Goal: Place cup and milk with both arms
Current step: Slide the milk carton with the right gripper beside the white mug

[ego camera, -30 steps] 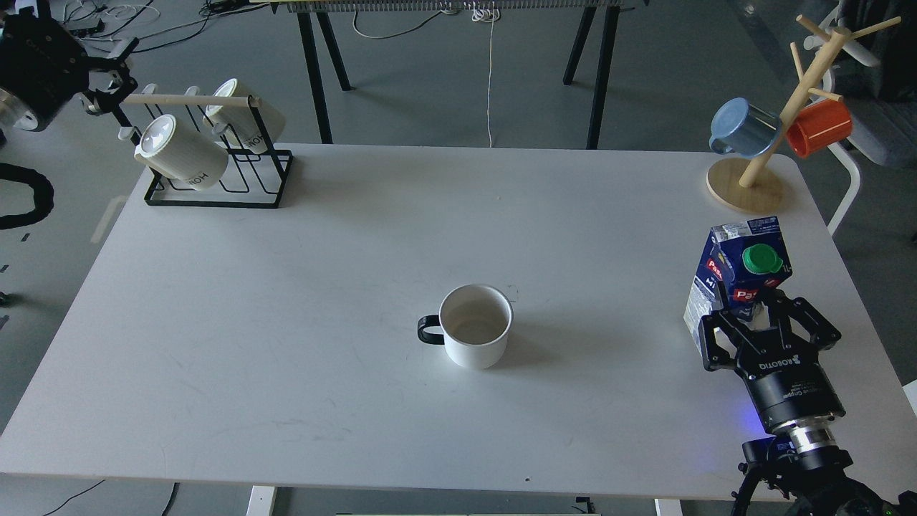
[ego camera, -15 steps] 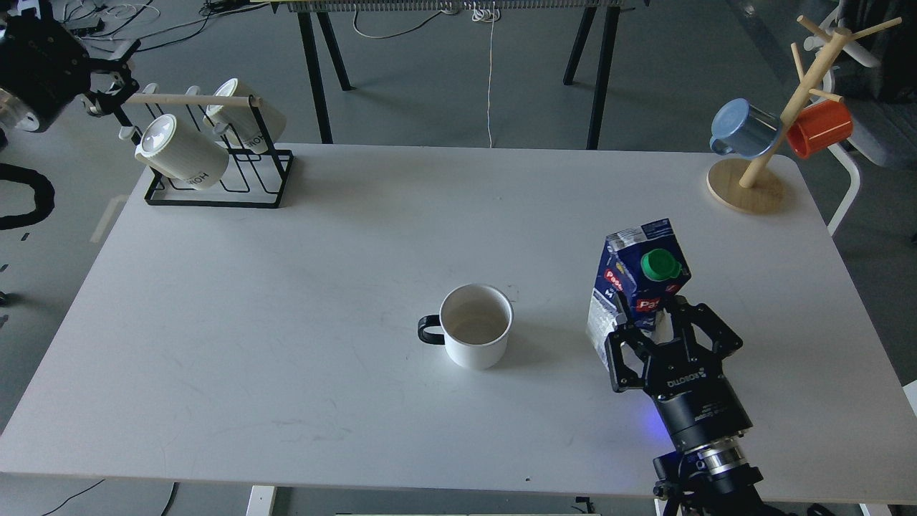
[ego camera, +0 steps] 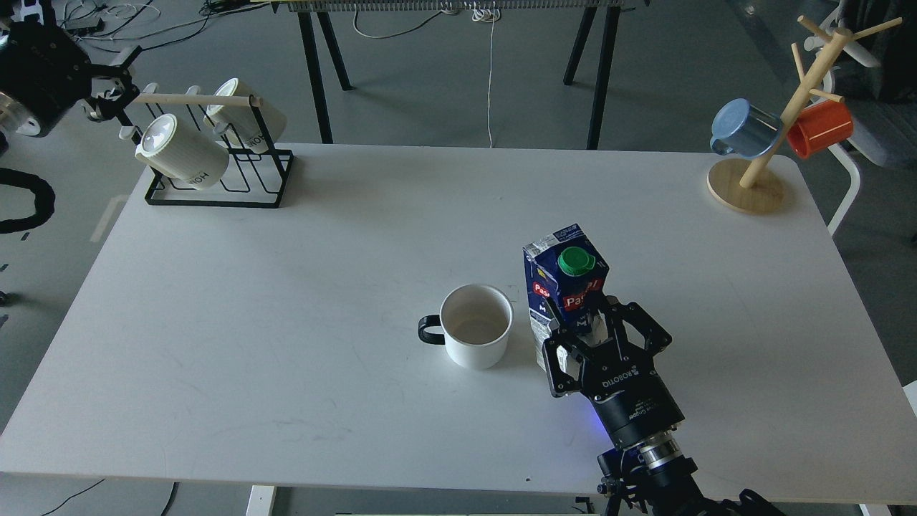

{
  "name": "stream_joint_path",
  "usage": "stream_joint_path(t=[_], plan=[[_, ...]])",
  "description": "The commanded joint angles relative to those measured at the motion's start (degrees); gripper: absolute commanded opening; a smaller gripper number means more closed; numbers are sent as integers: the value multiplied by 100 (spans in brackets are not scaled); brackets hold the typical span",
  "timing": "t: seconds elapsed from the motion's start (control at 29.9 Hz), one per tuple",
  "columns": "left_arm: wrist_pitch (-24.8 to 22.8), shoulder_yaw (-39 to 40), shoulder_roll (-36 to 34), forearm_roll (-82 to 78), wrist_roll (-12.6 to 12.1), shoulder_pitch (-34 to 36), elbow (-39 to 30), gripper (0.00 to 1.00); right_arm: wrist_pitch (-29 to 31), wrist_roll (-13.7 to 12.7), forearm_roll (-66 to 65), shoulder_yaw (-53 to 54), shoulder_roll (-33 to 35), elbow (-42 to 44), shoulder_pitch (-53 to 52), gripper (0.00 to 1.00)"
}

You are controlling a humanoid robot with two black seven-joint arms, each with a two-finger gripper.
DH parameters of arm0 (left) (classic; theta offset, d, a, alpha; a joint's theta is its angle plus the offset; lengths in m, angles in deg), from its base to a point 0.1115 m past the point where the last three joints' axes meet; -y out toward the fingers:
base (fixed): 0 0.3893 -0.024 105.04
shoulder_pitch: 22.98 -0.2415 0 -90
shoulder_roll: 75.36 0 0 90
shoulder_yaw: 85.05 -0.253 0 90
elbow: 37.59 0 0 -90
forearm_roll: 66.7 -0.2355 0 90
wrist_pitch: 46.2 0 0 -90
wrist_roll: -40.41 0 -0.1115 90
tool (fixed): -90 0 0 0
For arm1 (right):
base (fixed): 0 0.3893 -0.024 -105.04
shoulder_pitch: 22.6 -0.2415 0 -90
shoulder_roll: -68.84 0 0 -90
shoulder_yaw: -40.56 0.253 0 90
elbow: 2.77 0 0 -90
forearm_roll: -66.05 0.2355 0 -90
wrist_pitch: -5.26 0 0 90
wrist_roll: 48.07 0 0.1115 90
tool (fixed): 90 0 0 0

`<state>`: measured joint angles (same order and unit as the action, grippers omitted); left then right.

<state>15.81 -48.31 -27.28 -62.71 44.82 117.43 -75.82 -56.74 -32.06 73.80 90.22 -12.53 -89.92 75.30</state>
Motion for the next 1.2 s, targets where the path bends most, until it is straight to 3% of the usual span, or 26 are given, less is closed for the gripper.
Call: stream_joint_path(t=[0.0, 1.17], plan=[[0, 0, 8, -3, 16, -4, 17, 99, 0, 7, -283, 17, -10, 5, -16, 38], [0, -123, 44, -223, 25, -22, 79, 99, 0, 16, -987, -124, -503, 831, -430, 45]])
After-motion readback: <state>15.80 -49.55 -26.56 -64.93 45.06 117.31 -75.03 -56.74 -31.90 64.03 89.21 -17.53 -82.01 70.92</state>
